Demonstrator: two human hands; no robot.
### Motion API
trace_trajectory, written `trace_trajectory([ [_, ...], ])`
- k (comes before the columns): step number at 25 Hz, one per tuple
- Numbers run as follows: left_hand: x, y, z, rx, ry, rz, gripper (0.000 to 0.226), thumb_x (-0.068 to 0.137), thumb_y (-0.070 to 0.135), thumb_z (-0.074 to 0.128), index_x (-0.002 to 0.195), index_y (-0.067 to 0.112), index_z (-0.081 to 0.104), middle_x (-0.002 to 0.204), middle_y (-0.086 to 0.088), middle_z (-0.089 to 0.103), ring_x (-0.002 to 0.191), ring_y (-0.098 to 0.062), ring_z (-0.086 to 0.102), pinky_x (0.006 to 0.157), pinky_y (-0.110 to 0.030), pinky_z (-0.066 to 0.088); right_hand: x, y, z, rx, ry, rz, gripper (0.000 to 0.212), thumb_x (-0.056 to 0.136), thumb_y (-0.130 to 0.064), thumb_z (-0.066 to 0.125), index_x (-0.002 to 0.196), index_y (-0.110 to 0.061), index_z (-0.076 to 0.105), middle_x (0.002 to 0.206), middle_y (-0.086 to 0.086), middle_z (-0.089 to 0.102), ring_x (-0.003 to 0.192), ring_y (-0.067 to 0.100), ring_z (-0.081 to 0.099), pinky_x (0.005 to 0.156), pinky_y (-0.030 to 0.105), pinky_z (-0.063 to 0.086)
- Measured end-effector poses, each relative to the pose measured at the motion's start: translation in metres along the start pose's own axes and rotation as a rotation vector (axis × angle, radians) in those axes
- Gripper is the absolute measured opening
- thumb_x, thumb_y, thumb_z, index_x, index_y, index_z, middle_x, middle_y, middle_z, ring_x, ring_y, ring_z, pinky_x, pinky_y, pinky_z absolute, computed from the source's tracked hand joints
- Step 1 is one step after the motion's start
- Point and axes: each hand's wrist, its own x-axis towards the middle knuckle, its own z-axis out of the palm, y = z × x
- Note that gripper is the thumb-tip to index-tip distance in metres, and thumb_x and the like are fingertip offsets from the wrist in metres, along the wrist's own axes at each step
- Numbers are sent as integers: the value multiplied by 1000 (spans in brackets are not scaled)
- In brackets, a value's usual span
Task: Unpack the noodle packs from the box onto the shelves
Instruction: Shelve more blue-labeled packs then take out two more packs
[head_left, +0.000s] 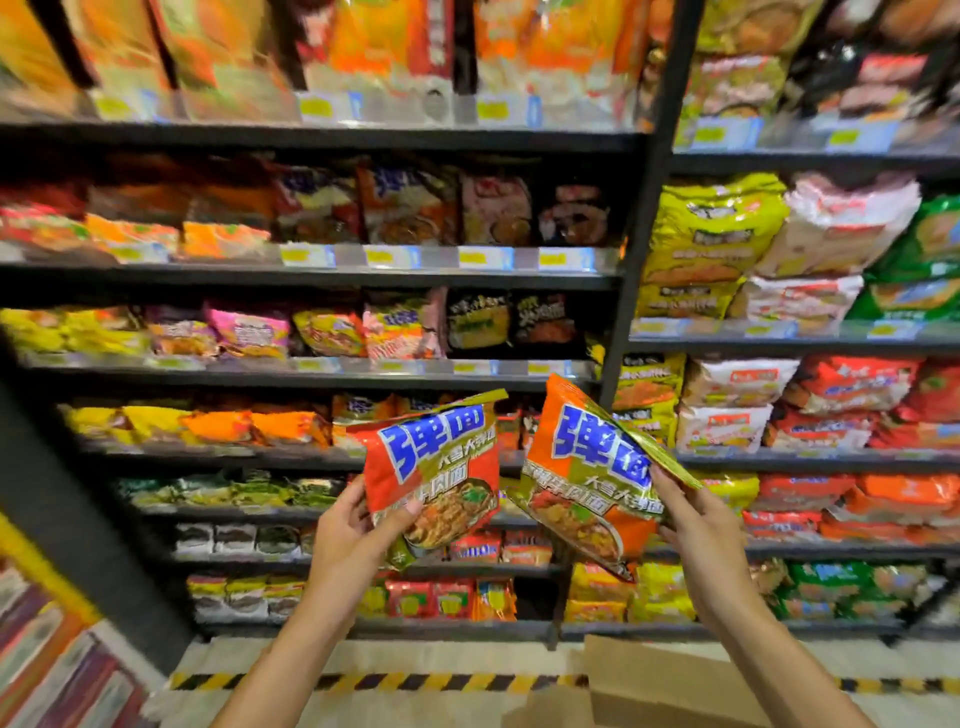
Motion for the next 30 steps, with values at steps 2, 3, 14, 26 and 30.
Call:
trace_trajectory([
  [2, 18, 8, -46, -1, 2, 33, 44, 79, 17, 80, 120, 23, 63, 108, 8, 75, 100, -9, 71, 76, -22, 58, 1, -9, 50, -8, 3, -19, 15, 95, -29, 63, 94, -16, 71, 85, -3, 78, 71, 7, 73, 64, 29, 51],
  [3, 28, 13, -65, 13, -3, 49, 44, 79, 18, 80, 119, 24, 63, 108, 9, 75, 100, -8, 70, 76, -22, 58, 0, -13, 72, -11, -6, -24, 15, 95, -29, 63, 95, -16, 70, 85, -2, 78, 72, 8, 73, 64, 30, 51],
  [14, 131, 40, -155, -56, -17, 123, 38, 81, 20, 78, 115, 28, 65, 107, 12, 74, 99, -7, 70, 83, -31, 55, 37, -54, 208, -73, -64, -119, 23, 95, -32, 62, 97, -12, 72, 88, 4, 79, 83, 24, 76, 79, 42, 58],
  [26, 296, 119, -129, 84, 60, 482, 38, 78, 0, 78, 108, 22, 69, 101, 10, 76, 98, -6, 70, 80, -19, 56, 188, -110, 262, 98, -182, -254, 22, 97, -29, 60, 105, -13, 72, 98, 6, 78, 92, 23, 75, 85, 42, 55],
  [30, 358, 151, -131, 202, 51, 627, 51, 67, -24, 67, 98, 17, 69, 92, 12, 74, 92, -4, 67, 80, -16, 54, 225, -121, 281, 147, -192, -261, 23, 97, -29, 60, 107, -12, 72, 101, 6, 78, 95, 23, 74, 84, 39, 55],
])
